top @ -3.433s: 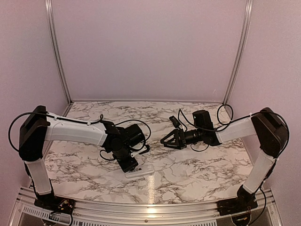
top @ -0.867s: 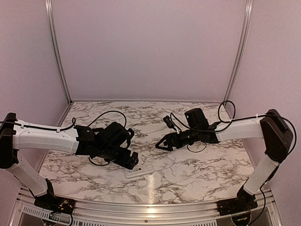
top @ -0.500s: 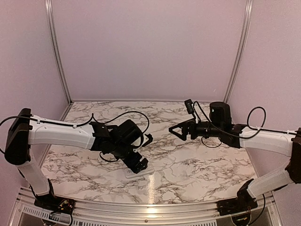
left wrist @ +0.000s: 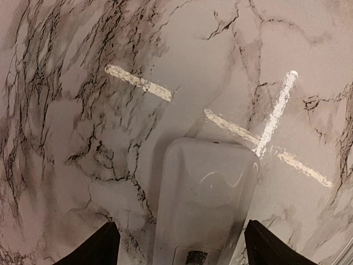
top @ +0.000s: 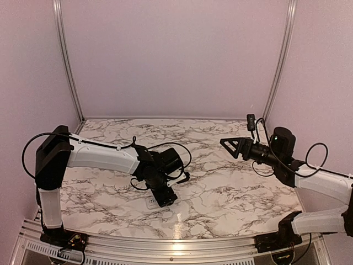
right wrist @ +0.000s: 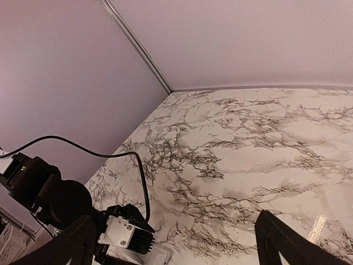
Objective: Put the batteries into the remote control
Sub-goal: Pick up the remote control from the center of the board, then pass from the left arm to the right
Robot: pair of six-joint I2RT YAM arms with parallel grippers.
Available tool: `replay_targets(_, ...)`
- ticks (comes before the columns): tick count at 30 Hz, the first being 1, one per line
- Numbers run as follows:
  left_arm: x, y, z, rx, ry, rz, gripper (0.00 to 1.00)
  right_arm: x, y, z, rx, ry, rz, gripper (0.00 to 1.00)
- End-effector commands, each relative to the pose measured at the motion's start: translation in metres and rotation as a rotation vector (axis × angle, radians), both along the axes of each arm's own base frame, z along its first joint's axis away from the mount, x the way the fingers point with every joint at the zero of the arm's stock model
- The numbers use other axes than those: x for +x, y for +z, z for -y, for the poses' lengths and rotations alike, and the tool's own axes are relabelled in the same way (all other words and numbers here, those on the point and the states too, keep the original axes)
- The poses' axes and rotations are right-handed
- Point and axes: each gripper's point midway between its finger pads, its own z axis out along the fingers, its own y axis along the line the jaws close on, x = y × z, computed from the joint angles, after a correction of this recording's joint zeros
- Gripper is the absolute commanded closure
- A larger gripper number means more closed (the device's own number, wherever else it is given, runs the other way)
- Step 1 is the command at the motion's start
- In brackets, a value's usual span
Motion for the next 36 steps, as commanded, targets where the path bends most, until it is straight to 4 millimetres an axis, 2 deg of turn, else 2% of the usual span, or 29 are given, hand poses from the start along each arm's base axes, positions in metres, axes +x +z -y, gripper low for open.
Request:
replay_targets(1,-0.006,-0.011,0.001,0.051,-0.057,-0.038,0.21,-0.009,0.026,0.004,0.066,0.007,0.091,0.01)
replay_targets(7,-0.014,-0.02,0.004,0.068,-0.081,-0.096,0.29,-0.014,0.026,0.006,0.083,0.005,0.093,0.01)
replay_targets(12,-0.015,-0.026,0.006,0.071,-0.082,-0.116,0.48,-0.023,0.032,0.009,0.138,0.011,0.139,0.01)
replay_targets(15,-0.014,-0.022,0.009,0.057,-0.083,-0.115,0.55,-0.021,0.03,0.01,0.109,-0.001,0.131,0.01)
replay_targets(17,-0.009,-0.012,0.015,0.021,-0.073,-0.107,0.58,-0.018,0.03,0.007,0.062,0.015,0.13,0.01)
replay_targets(19,-0.002,0.007,0.023,-0.048,-0.057,-0.09,0.61,-0.015,0.025,0.003,0.012,0.036,0.124,0.01)
replay_targets(24,0.007,0.093,0.045,-0.356,-0.075,-0.021,0.64,-0.022,0.024,-0.014,0.018,0.169,0.114,0.04)
replay_targets(27,0.006,0.146,0.049,-0.556,-0.095,0.01,0.66,-0.027,0.035,-0.019,0.045,0.21,0.158,0.07)
replay_targets(29,0.007,0.174,0.046,-0.661,-0.1,0.04,0.67,-0.03,0.045,-0.024,0.048,0.24,0.191,0.07)
replay_targets(32,-0.001,0.214,0.045,-0.801,-0.151,0.07,0.67,-0.041,0.064,-0.038,0.054,0.305,0.261,0.06)
replay_targets(36,-0.018,0.255,0.042,-0.952,-0.229,0.095,0.67,-0.066,0.091,-0.067,0.07,0.428,0.366,0.07)
